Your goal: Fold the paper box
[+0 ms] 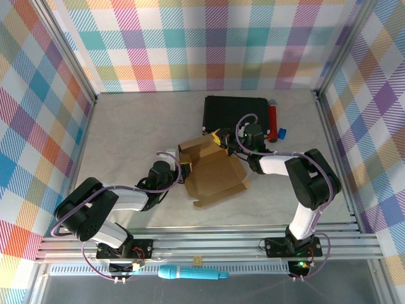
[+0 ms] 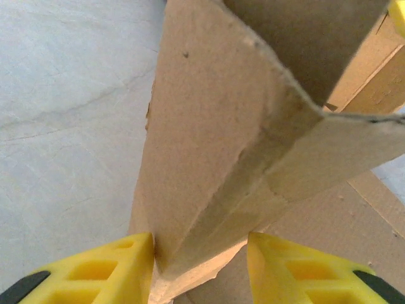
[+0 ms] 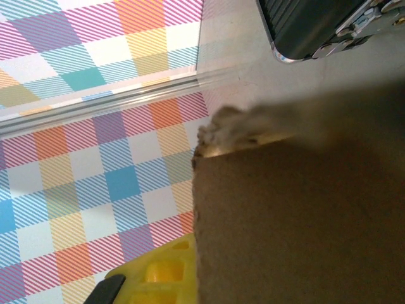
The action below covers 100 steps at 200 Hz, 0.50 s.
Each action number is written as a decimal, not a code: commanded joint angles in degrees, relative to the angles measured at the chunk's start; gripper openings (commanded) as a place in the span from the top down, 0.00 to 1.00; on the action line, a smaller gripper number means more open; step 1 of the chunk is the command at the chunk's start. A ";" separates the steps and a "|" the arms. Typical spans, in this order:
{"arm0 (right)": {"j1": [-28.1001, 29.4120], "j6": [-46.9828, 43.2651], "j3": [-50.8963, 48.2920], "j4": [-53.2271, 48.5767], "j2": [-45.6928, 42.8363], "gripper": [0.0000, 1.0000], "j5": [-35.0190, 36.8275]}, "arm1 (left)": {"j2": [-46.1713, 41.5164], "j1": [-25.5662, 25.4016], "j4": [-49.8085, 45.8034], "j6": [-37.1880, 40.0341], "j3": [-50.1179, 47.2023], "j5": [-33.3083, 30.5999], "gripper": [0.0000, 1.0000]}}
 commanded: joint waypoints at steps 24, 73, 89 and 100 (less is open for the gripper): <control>0.85 -1.02 -3.71 5.62 1.38 1.00 2.85 | 1.36 -0.44 5.33 -1.12 1.57 -1.95 0.61; 1.74 -0.12 -4.83 7.84 2.68 1.00 3.26 | 2.85 -0.43 6.11 -1.53 2.37 -1.75 0.66; 1.84 -0.04 -4.48 7.37 2.81 1.00 3.17 | 3.42 -0.46 6.38 -1.66 2.79 -1.85 0.66; 1.92 0.08 -4.28 7.46 2.94 1.00 3.08 | 3.77 -0.46 6.29 -1.72 3.21 -2.15 0.66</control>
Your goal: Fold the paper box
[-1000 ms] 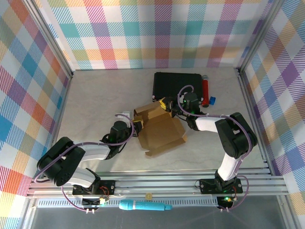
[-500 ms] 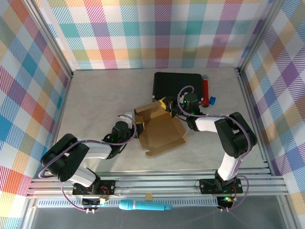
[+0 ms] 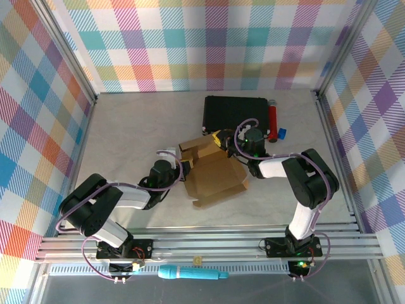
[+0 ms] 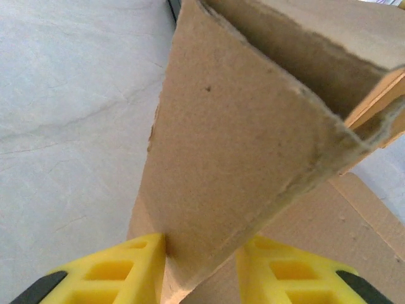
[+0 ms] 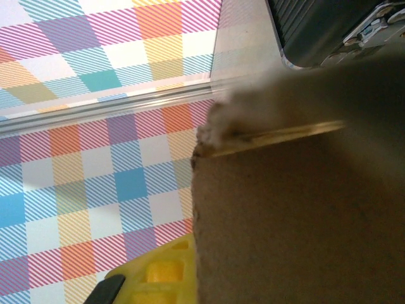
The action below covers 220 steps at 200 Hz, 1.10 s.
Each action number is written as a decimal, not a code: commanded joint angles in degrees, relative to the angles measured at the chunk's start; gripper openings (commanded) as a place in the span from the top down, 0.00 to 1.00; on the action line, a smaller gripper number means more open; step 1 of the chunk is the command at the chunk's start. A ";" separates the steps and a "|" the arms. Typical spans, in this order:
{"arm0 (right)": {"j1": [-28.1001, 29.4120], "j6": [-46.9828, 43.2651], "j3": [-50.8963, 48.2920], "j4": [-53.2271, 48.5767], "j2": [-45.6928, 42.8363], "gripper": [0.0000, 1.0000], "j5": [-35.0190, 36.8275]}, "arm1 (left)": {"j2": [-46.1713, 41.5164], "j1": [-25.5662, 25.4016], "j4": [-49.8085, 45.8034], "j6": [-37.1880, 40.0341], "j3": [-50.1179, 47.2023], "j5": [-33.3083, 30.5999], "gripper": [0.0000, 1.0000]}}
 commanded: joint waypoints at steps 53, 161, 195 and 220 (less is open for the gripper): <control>0.79 0.40 -0.34 -1.54 1.61 1.00 0.11 | 2.82 -0.44 1.54 -1.55 3.83 -5.96 0.63; 0.77 0.96 0.62 -2.00 1.76 1.00 -0.33 | 6.80 -1.13 -5.75 -4.03 8.72 -13.00 0.78; 0.77 1.10 0.88 -2.40 1.79 1.00 -0.42 | 7.89 -2.92 -16.26 -5.48 13.71 -19.45 0.87; 0.78 1.17 0.90 -3.25 1.40 1.00 -0.12 | 9.08 -5.21 -27.59 -6.75 19.04 -26.69 0.96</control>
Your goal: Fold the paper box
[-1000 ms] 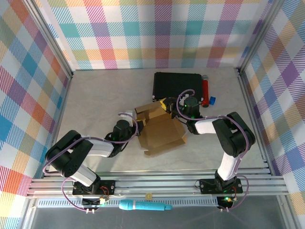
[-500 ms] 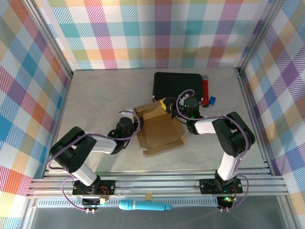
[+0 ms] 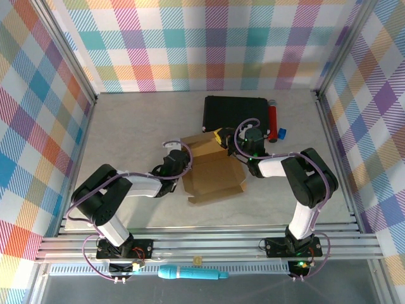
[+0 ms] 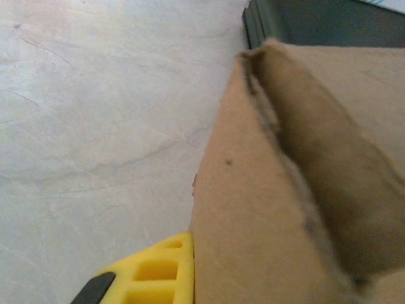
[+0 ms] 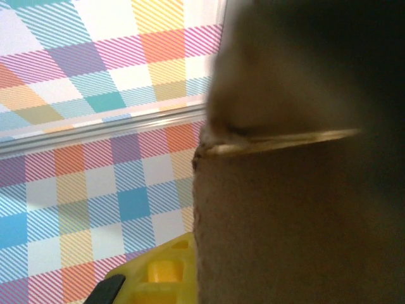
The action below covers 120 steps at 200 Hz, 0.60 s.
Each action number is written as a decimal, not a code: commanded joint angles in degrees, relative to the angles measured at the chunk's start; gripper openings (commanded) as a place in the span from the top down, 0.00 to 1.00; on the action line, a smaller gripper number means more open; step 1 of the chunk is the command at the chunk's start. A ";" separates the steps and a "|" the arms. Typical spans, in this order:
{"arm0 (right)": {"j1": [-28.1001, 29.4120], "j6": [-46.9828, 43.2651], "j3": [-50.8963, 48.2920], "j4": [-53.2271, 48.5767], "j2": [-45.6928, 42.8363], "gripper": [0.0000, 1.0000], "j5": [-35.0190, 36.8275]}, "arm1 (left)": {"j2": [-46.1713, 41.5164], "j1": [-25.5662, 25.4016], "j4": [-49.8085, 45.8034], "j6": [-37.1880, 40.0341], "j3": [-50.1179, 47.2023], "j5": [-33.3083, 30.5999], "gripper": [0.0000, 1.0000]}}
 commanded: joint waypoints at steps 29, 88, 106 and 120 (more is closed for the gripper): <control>0.75 0.24 0.41 -5.31 -0.17 1.00 -3.51 | 3.92 -2.65 -26.41 -8.54 10.10 -13.87 1.00; 0.27 -0.62 0.62 -8.83 -2.02 1.00 -3.08 | 4.24 -2.80 -31.39 -10.34 11.14 -14.71 1.00; -0.45 -2.60 0.65 -13.32 -5.09 0.81 -2.41 | 2.61 -2.79 -33.63 -10.03 11.84 -14.75 1.00; -1.70 -6.05 1.83 -21.01 -9.49 0.67 -2.18 | 0.87 -2.70 -37.04 -9.55 13.38 -14.51 1.00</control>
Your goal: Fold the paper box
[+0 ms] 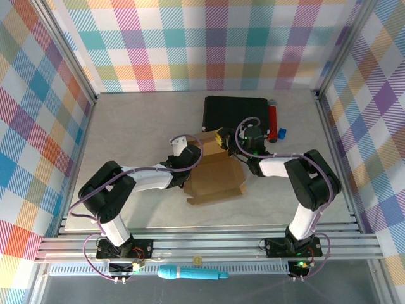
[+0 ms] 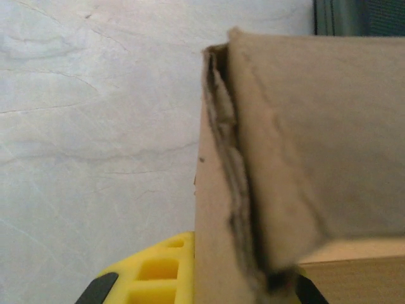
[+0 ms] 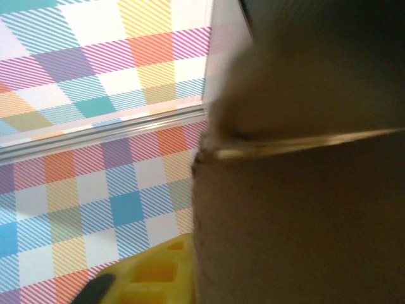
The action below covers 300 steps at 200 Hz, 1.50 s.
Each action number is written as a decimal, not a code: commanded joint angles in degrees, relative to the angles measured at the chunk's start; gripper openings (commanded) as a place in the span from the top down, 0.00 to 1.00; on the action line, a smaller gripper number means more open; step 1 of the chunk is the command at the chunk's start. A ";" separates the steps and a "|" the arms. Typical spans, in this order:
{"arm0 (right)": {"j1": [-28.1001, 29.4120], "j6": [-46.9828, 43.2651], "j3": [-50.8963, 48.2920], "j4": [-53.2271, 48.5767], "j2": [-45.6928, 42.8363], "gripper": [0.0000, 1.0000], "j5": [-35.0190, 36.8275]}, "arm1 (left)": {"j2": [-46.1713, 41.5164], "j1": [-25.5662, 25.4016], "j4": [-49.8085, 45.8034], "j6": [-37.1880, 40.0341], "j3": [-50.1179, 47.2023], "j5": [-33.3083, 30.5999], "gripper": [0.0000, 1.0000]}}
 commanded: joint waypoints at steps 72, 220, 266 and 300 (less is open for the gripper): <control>-15.15 -28.44 18.64 -57.75 -27.51 0.45 -4.35 | -10.45 7.36 -36.47 3.31 16.64 10.08 1.00; -2.30 -58.32 55.45 -88.42 -10.96 0.65 3.87 | 0.60 10.47 -80.38 -1.91 55.53 28.53 1.00; -0.36 -58.80 58.43 -92.01 -6.27 0.59 3.64 | 1.03 10.45 -81.66 -0.78 56.15 29.44 1.00; 0.09 -57.96 57.65 -92.45 -5.04 0.58 3.66 | 1.25 10.44 -81.53 -0.10 56.54 30.00 1.00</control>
